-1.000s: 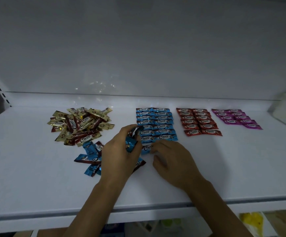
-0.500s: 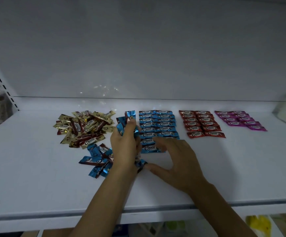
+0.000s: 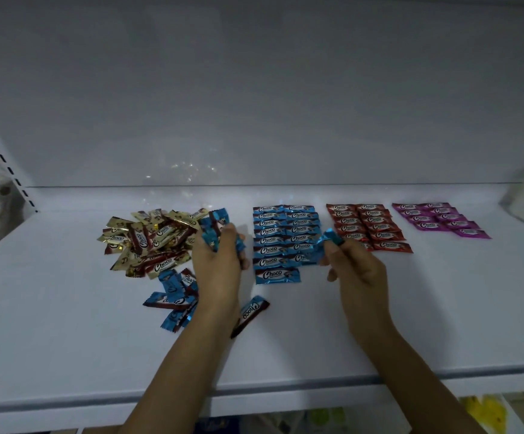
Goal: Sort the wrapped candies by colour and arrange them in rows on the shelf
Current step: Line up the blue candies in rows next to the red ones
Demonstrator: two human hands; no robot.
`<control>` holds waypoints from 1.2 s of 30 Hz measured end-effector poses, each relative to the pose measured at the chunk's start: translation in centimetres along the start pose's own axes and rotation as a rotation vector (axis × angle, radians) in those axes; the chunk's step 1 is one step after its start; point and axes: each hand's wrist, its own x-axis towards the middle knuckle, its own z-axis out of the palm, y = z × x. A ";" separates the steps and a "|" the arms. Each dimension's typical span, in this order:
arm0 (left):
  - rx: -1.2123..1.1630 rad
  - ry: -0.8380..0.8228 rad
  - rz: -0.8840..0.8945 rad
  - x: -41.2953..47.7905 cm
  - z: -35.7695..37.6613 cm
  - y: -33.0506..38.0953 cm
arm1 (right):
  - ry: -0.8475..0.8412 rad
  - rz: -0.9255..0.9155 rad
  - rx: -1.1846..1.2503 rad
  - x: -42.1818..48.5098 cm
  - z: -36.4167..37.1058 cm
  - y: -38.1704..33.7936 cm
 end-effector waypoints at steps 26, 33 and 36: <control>0.498 -0.503 0.318 -2.4 -1.9 -2.4 | 0.053 -0.701 -0.467 -0.6 0.2 1.8; 0.542 -0.402 0.402 -1.6 -2.1 -2.8 | 0.028 -0.353 -0.342 -1.0 0.9 1.0; 0.559 -0.406 0.430 -1.5 -2.3 -2.8 | -0.086 -0.027 -0.085 -0.8 0.9 0.0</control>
